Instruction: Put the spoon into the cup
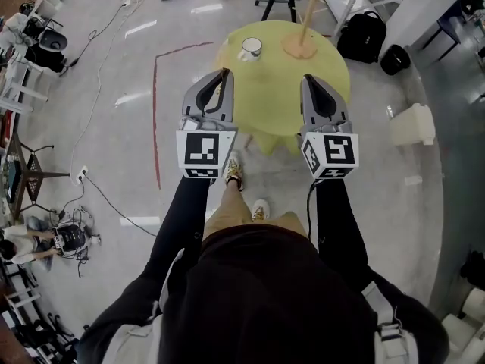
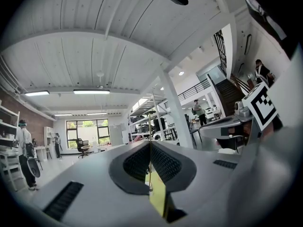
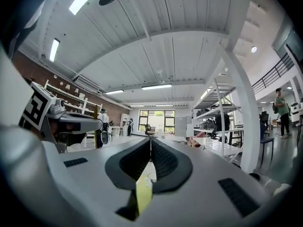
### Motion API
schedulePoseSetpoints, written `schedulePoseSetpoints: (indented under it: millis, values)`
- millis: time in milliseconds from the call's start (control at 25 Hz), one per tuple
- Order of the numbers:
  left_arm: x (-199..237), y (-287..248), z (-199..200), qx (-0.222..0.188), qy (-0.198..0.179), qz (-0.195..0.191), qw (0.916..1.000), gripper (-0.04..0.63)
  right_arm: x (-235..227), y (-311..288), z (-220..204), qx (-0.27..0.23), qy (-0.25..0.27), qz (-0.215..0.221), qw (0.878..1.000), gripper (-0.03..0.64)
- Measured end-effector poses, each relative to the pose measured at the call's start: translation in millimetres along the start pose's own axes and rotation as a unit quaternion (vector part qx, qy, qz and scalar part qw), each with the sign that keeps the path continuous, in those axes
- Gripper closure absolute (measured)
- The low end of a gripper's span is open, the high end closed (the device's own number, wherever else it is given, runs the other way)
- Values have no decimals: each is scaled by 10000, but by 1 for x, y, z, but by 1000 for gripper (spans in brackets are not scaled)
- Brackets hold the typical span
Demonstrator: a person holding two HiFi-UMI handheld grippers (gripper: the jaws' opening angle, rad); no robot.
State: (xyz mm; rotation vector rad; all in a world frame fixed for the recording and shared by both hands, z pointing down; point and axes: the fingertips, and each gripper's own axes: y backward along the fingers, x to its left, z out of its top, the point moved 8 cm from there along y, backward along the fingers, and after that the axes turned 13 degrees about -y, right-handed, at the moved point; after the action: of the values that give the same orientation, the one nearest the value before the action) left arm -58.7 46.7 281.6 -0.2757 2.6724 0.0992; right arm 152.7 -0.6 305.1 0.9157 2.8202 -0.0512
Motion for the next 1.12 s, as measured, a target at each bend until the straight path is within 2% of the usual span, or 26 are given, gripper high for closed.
schedulePoseSetpoints:
  millis: [280,720,1120]
  values:
    - [25,-51,-27,-86,113,-138,9998,578,-12,-52,-9,95,94,-147,9998,589]
    - [80,-134,-53,-321,175,-625,9974,578,-17,-134,-2,81,187,-578,9981,589]
    - [103,-174,-72,-527,262,-1079,9924,578,-11,-175,-9,42,215,-955,9952,589]
